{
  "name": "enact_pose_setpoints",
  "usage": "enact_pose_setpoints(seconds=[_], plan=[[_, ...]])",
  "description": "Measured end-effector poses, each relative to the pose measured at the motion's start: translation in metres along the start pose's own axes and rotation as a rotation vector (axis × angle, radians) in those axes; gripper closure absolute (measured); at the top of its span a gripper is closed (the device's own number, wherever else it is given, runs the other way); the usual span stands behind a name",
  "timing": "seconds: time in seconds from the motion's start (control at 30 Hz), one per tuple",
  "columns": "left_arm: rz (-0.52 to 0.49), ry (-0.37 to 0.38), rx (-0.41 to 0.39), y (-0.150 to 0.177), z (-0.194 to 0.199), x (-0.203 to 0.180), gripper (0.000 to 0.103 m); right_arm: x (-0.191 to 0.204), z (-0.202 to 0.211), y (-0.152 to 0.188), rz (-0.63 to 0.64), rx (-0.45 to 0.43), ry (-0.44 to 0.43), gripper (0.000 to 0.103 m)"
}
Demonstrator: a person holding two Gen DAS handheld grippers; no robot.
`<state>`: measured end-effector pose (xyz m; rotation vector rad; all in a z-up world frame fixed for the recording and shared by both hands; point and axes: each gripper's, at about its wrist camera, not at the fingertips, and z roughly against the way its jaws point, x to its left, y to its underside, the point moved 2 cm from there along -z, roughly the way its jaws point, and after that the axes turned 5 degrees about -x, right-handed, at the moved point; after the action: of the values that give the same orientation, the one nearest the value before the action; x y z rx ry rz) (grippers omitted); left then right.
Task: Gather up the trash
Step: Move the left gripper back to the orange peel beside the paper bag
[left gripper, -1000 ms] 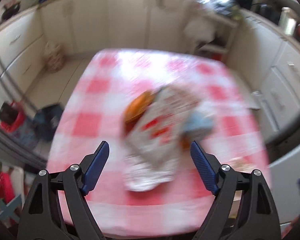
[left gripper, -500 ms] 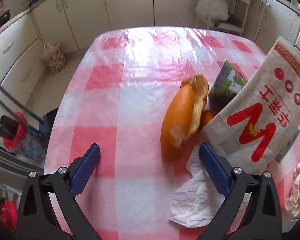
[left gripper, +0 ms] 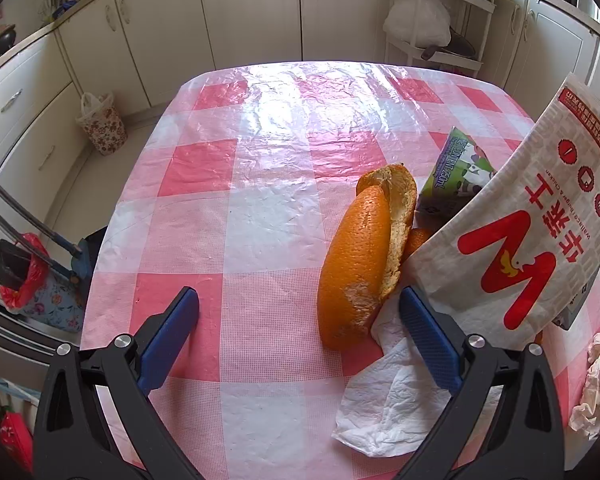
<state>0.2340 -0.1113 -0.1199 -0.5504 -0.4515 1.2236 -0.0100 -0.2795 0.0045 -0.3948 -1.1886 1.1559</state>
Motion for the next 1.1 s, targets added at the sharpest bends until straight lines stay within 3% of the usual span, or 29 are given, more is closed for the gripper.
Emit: enact_pose_setpoints(seconds=[0.57, 1.1], plan=[[0.0, 0.0, 0.0, 0.0, 0.0, 0.0, 0.007, 0.0, -0.001, -0.002, -0.003, 0.024, 0.034, 0.021], [0.0, 0.0, 0.0, 0.0, 0.0, 0.0, 0.007, -0.011, 0.017, -0.005, -0.014, -0.028, 0.035, 0.018]])
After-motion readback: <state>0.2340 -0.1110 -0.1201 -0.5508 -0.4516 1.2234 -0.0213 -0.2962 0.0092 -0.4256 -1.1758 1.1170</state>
